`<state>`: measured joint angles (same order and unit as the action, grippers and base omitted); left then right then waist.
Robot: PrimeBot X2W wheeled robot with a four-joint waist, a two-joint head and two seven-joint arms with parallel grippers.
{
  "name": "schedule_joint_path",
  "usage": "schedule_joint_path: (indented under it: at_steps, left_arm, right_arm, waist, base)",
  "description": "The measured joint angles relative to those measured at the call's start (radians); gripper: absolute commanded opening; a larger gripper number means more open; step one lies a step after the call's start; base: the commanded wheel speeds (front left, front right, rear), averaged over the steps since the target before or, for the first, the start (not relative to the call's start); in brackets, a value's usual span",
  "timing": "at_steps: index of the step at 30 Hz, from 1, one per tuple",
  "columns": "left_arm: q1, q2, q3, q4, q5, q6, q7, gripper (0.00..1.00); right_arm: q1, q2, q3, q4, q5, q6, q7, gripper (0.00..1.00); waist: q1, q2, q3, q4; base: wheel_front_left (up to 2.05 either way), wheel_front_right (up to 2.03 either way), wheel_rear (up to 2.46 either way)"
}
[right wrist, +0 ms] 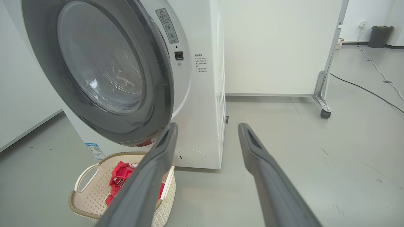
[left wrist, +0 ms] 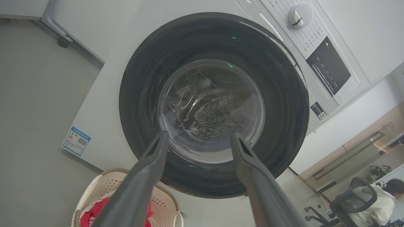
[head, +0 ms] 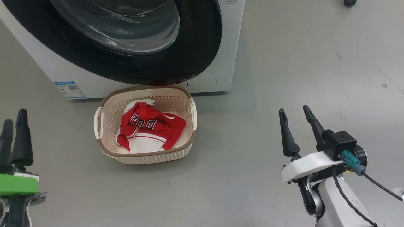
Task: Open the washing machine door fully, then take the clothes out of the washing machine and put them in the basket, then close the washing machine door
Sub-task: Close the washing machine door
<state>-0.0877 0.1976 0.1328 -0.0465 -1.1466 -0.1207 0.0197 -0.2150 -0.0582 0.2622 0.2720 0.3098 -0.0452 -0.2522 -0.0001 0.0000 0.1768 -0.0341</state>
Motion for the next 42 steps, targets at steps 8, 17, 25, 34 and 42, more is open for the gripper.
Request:
schedule_joint_path:
  at_steps: [8,17,25,34,42]
  left_arm:
    - [0.094,0.085,-0.104,0.0,0.365,0.044,-0.128,1.0]
    - [0.174,0.069,-0.192,0.017,0.545,0.161,-0.177,1.0]
    - [0.237,0.055,-0.239,0.043,0.623,0.209,-0.186,1.0]
    - [0.26,0.04,-0.263,0.064,0.676,0.222,-0.188,1.0]
    - [0.264,0.023,-0.267,0.068,0.701,0.23,-0.188,1.0]
  right_arm:
    - [0.026,0.0,0.0,0.005,-0.005,0.007,0.0,1.0]
    - [0.076,0.0,-0.004,0.012,-0.005,0.009,0.0,1.0]
    - [0.127,0.001,-0.008,0.017,-0.005,0.007,0.0,1.0]
    - [0.156,0.002,-0.003,0.02,-0.005,0.007,0.0,1.0]
    - [0.164,0.002,-0.004,0.023,-0.005,0.006,0.0,1.0]
  waist:
    - [0.0,0.0,-0.045,0.004]
    - [0.0,0.0,-0.097,0.002]
    - [0.0,0.0,-0.133,0.005]
    - [0.0,0.0,-0.143,0.006]
    - [0.0,0.0,-0.148,0.009]
  base:
    - [0.0,0.0,0.0]
    - [0.0,0.0,0.0]
    - [0.0,0.0,0.0]
    - [0.0,0.0,0.0]
    - [0.0,0.0,0.0]
